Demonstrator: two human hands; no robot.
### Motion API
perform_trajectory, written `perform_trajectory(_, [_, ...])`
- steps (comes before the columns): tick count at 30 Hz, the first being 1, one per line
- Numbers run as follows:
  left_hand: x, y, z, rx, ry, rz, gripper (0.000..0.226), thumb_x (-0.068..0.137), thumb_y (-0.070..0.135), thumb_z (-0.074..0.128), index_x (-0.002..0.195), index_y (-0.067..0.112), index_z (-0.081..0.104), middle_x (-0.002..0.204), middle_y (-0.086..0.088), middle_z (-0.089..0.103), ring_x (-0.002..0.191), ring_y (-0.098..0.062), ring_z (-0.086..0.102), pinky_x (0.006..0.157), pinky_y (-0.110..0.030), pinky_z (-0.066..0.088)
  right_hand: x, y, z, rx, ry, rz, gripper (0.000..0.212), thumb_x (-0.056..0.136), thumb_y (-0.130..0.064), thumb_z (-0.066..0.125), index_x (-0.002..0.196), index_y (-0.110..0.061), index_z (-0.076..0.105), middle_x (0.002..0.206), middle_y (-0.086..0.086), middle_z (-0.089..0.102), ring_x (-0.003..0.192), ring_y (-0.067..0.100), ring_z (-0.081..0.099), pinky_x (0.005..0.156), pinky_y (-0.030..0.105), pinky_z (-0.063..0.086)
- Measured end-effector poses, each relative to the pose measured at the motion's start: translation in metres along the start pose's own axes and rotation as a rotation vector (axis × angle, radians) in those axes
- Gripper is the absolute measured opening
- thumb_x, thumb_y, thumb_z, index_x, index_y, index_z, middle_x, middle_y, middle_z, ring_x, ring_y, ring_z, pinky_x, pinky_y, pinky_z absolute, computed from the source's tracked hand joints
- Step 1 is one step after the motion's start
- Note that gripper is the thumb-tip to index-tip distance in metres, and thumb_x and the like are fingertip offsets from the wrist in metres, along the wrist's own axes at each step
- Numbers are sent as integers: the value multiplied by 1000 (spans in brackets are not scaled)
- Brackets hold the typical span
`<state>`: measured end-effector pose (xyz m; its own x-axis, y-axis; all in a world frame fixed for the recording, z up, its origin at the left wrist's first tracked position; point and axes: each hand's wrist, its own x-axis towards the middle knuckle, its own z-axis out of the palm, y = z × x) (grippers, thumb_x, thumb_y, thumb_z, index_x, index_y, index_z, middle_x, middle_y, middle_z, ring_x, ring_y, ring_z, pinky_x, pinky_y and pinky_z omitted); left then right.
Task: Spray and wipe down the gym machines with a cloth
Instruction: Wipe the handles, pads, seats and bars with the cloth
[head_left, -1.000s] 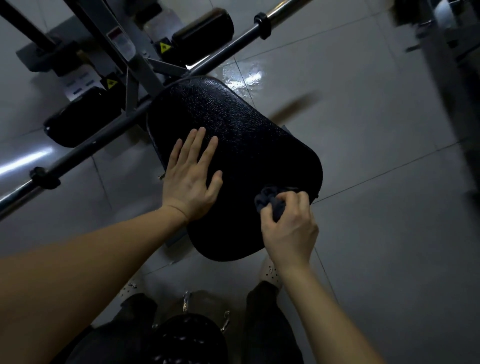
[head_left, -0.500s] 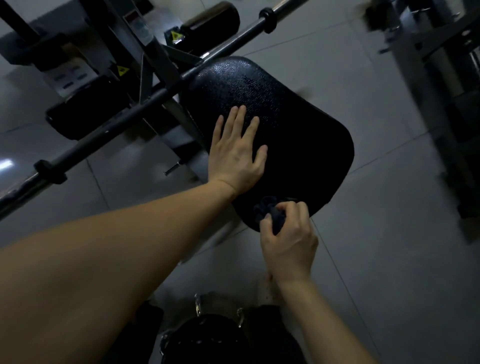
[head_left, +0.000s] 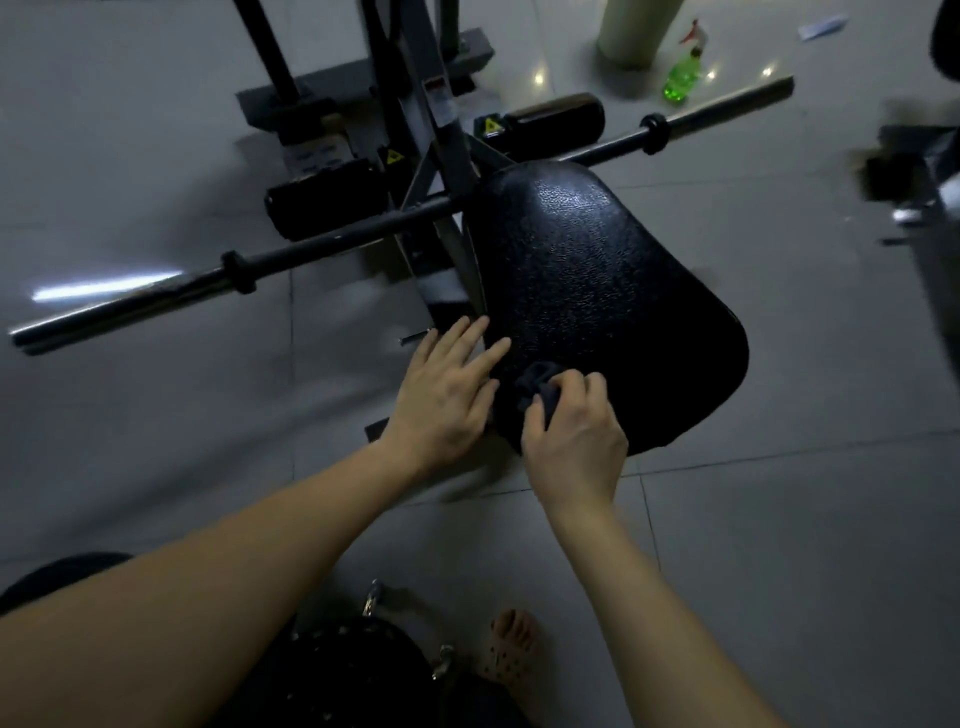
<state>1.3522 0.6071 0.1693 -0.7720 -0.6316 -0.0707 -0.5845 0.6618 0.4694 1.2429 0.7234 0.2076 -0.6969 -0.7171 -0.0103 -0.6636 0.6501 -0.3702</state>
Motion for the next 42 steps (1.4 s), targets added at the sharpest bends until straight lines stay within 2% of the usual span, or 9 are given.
perform_trajectory(6, [-20,-14,-7,-195,-92,-16,55,102,22,49,156,26,40,161,-8,39,147,-24,36,118,-34,29,-16,-10,5,89,0,-45,18,91,-28,67,96,-13,59,96,6,55,78,28,60,63,30,35])
perform_trajectory(11, [-36,-55,-30,-539,0,-291,33,100,20,54,130,17,68,125,0,69,116,-17,63,103,-33,49,-32,-70,33,348,-25,-49,16,94,-29,66,102,-15,64,100,0,59,83,18,58,67,32,44])
perform_trajectory(16, [-65,-135,-96,-1007,-27,-507,20,102,21,60,117,16,72,106,3,76,94,-3,70,78,-15,54,-17,-159,85,787,-327,201,8,101,-18,61,97,-16,68,94,3,71,90,17,69,73,25,55])
perform_trajectory(19, [-79,-200,-116,-1008,9,-561,19,95,14,70,114,13,73,102,-2,77,86,-4,72,72,-15,55,1,-208,115,883,-497,260,15,103,-16,60,91,-17,68,91,6,74,88,19,73,71,26,59])
perform_trajectory(22, [-94,-263,-126,-957,86,-658,6,93,2,69,99,2,71,88,-15,75,72,-15,73,73,-28,60,17,-249,147,803,-562,193,13,100,-16,65,87,-19,67,88,4,72,85,19,71,66,23,57])
perform_trajectory(24, [-103,-295,-130,-1005,153,-703,4,93,-3,66,97,-4,67,81,-17,70,61,-10,70,64,-21,57,25,-271,171,790,-577,137,11,95,-15,70,86,-20,69,89,4,72,88,20,72,72,29,61])
perform_trajectory(27, [-107,-333,-127,-993,257,-753,4,93,1,67,96,3,66,86,-14,69,67,-9,69,62,-15,55,36,-293,211,758,-566,-11,6,92,-14,74,90,-18,70,89,2,72,86,19,71,77,42,63])
perform_trajectory(32, [-86,-383,-102,-922,498,-749,14,87,5,76,93,16,68,89,-10,71,75,-11,69,65,-21,57,71,-303,261,662,-444,-388,11,94,-11,69,93,-22,70,88,-11,68,86,7,67,76,31,61])
perform_trajectory(42, [-38,-455,-94,-705,866,-541,17,89,1,69,87,17,71,81,-5,68,72,-8,61,67,-15,48,156,-344,322,682,-255,-783,20,96,-4,62,107,-13,74,81,-20,62,71,-3,59,69,10,44])
